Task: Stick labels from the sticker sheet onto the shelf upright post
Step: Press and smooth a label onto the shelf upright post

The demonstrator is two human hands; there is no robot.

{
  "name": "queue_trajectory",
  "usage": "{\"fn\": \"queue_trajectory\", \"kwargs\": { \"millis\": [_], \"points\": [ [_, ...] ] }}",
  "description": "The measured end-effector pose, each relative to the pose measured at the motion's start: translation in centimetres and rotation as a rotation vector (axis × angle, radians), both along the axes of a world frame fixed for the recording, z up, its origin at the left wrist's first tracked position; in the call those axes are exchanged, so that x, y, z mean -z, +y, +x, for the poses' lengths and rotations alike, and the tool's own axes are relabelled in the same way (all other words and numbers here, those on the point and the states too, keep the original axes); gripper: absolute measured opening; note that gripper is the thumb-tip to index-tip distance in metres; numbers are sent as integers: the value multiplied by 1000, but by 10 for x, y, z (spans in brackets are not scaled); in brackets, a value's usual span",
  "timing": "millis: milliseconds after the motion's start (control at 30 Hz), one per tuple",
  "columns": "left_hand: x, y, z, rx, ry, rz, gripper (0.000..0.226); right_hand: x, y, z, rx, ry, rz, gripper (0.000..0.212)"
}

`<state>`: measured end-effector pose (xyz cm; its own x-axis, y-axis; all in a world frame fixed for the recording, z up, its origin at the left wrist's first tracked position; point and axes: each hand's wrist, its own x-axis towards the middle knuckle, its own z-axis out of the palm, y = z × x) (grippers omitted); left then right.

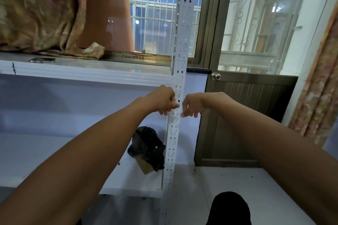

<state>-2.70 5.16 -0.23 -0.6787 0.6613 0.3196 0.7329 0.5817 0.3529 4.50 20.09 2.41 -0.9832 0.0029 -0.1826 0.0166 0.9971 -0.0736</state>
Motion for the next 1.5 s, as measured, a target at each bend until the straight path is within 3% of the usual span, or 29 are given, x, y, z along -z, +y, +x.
{"fn": "queue_trajectory", "kwargs": {
  "millis": [133,367,833,1000,1067,1133,1233,1300,1400,1500],
  "points": [
    [2,5,-1,-24,24,36,30,2,1,-4,-9,61,-16,18],
    [0,8,-5,-15,-9,86,7,5,6,-7,-18,161,2,26],
    [-2,5,0,-90,-83,60,25,7,6,-14,-51,191,28,22],
    [-6,4,0,-54,-46,19,7,3,5,-8,-32,214,49,19],
    [-8,3,3,-48,1,-49,14,0,6,-7,-17,245,37,13],
    [-12,3,7,-100,51,-51,4,-2,8,-7,-1,321,5,9],
    [-17,3,5,-225,118,54,29,1,11,-14,22,529,-18,13],
    [-11,5,6,-217,118,100,34,10,10,-21,49,663,-65,13],
    [8,16,3,-148,129,-22,19,28,3,-29,63,842,-217,16],
    [34,26,-7,-209,208,-41,18,46,0,-43,33,969,-297,17]
  ]
}}
